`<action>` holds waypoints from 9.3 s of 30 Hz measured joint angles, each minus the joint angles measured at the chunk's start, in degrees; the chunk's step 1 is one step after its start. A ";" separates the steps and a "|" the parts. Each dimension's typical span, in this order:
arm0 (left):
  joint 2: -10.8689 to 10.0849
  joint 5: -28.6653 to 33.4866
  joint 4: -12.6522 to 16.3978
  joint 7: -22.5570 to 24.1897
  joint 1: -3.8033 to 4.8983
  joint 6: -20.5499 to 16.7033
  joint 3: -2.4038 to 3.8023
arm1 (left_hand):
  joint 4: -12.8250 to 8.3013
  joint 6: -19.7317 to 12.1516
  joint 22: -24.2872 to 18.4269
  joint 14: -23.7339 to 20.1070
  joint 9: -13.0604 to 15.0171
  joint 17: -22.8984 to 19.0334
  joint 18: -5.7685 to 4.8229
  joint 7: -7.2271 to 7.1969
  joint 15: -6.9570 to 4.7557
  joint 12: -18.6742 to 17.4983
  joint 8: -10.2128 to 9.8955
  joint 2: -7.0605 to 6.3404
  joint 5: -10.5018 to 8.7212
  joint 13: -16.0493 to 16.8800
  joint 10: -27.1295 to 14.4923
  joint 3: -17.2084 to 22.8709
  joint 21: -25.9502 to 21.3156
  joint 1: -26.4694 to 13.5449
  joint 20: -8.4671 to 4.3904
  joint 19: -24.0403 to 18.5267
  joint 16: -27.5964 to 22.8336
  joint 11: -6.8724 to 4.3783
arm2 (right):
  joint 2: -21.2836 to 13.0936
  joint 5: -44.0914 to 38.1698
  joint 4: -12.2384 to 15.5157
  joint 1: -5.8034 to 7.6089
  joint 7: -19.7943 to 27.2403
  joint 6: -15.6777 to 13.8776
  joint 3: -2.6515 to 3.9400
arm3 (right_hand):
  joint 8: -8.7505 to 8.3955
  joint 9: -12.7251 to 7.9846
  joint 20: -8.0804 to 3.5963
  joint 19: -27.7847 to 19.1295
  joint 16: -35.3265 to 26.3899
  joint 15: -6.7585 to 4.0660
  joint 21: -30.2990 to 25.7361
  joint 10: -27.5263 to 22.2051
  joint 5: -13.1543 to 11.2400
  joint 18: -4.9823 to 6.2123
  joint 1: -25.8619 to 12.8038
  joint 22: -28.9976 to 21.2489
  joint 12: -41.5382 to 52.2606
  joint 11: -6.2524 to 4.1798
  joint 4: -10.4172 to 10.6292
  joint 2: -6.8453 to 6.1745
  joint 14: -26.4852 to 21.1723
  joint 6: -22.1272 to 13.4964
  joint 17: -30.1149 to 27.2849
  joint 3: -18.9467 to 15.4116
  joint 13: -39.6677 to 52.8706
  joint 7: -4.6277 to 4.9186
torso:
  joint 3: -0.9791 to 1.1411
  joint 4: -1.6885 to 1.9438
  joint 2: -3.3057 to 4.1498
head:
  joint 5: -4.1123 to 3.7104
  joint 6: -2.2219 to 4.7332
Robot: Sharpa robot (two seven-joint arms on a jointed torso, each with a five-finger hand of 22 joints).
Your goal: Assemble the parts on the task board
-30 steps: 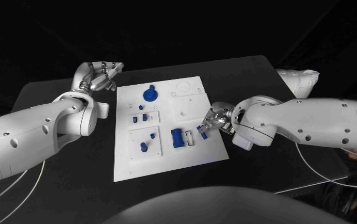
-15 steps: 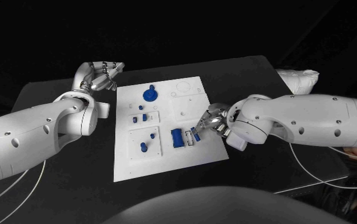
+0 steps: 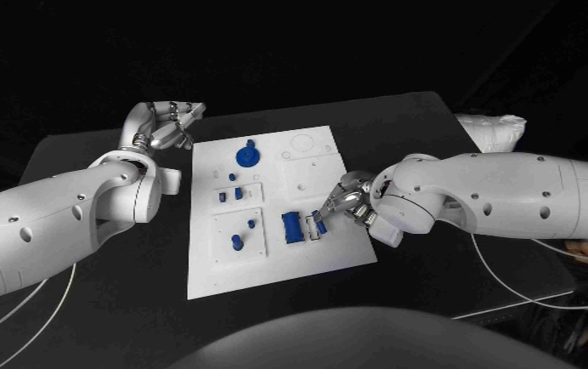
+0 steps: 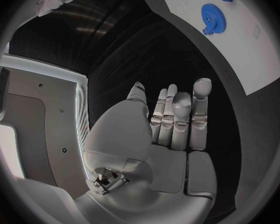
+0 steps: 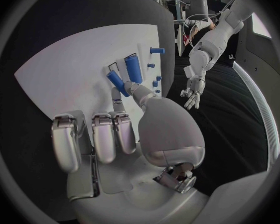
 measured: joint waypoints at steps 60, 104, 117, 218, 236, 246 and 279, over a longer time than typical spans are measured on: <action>-0.12 -0.08 0.01 -0.09 0.00 0.11 0.00 | 0.02 0.00 0.02 0.00 0.02 -0.01 0.00 0.00 0.00 0.00 0.00 0.00 0.00 0.02 0.00 -0.05 -0.13 0.00 0.00 0.00 0.00 0.00 | 2.83 0.75 -2.33 -0.15 -3.79 2.33 0.01 | -2.87 -2.16 0.00 0.00 0.00 0.00 0.00 0.00 -4.91 0.00 -1.45 0.02 0.00 0.00 1.80 -0.51 0.00 -0.02 -0.03 -2.12 0.00 0.45 | 0.01 -0.02 -0.02 | 0.51 0.00; 0.02 -0.12 -0.01 -0.16 0.00 0.13 0.00 | 0.02 0.00 0.07 0.00 0.05 -0.09 0.00 0.00 0.00 0.00 0.00 0.12 0.00 0.05 0.00 -0.33 -0.29 0.12 0.00 0.00 0.00 0.00 | 3.28 0.80 -2.52 -0.09 -4.68 1.96 0.04 | -3.36 -3.16 0.00 0.00 0.00 0.00 0.00 -0.07 -7.28 0.00 -3.66 -0.01 0.00 0.36 3.93 -1.16 0.00 2.27 -0.04 -4.89 0.00 -0.01 | 0.01 -0.03 -0.03 | 0.49 -0.01; 0.00 -0.13 -0.07 -0.18 0.00 0.13 0.00 | 0.02 0.00 0.06 0.00 0.04 -0.14 0.00 0.00 0.00 0.00 0.00 0.30 0.00 0.04 0.00 -0.33 -0.29 0.30 0.00 0.00 0.00 0.00 | 3.34 0.81 -2.53 -0.14 -5.00 1.79 0.00 | -3.32 -3.15 0.01 0.00 0.00 0.00 0.00 0.14 -7.33 0.00 -3.94 -0.01 0.00 0.13 4.32 -0.88 0.00 3.14 -0.04 -5.29 0.00 -0.38 | 0.01 -0.03 -0.06 | 0.44 -0.01; 0.18 -0.15 -0.26 -0.30 -0.05 0.29 0.00 | 0.02 0.00 0.08 0.00 0.05 -0.19 0.00 0.00 0.00 0.00 0.00 0.29 0.00 0.05 0.00 -0.33 -0.66 0.30 0.00 0.00 0.00 0.00 | -5.18 -14.63 5.90 -0.12 6.29 -2.11 -0.12 | 24.78 31.02 -2.05 0.00 0.00 -2.16 0.00 0.00 -14.80 0.00 2.10 -0.01 0.00 -1.83 4.33 2.04 0.11 -11.65 -0.04 -15.09 0.00 -2.29 | 0.08 -0.09 -0.06 | 0.47 -0.01; 0.07 -0.17 -0.15 -0.29 -0.36 0.32 0.00 | -0.14 0.00 0.14 0.00 0.05 -0.18 0.01 0.00 0.00 0.00 0.00 0.52 0.20 0.04 0.00 -0.49 -0.66 0.52 0.00 0.00 0.00 0.00 | -4.00 -25.32 6.22 -2.35 5.03 2.65 -0.20 | 28.63 35.07 -2.05 0.00 0.00 -2.15 0.00 0.00 -16.97 0.00 2.56 -0.02 0.00 -2.26 4.79 1.53 0.11 -12.44 0.00 -15.88 0.00 -2.73 | 0.01 0.01 0.02 | 0.42 -0.01; 0.00 -0.18 -0.08 -0.31 -0.37 0.33 0.00 | -0.14 0.00 0.14 0.00 0.04 -0.18 0.01 0.00 0.00 0.00 0.00 0.52 0.19 0.04 0.00 -0.49 -0.66 0.52 0.00 0.00 0.00 0.00 | -2.55 -26.32 4.96 -2.78 2.12 4.60 -0.20 | 29.25 35.56 -2.05 0.00 0.00 -2.15 0.00 0.20 -16.97 0.00 2.39 -0.02 0.00 -2.47 4.90 2.29 0.11 -12.44 0.01 -15.76 0.00 -2.73 | -0.02 0.01 0.01 | 0.35 -0.01; -0.14 -0.21 0.00 -0.34 -0.37 0.37 0.01 | -0.14 0.00 0.12 0.00 0.03 -0.18 0.00 0.00 0.00 0.00 0.00 0.52 0.19 0.03 0.00 -0.49 -0.66 0.52 0.00 0.00 0.00 0.00 | -1.19 -26.52 3.89 -2.90 -0.75 5.97 -0.12 | 29.52 36.07 -2.46 0.00 0.00 -2.57 0.00 0.20 -17.19 0.00 1.04 0.01 0.00 -2.87 6.94 3.34 0.11 -12.43 -0.02 -16.73 0.00 -3.14 | 0.00 -0.02 -0.03 | 0.37 -0.01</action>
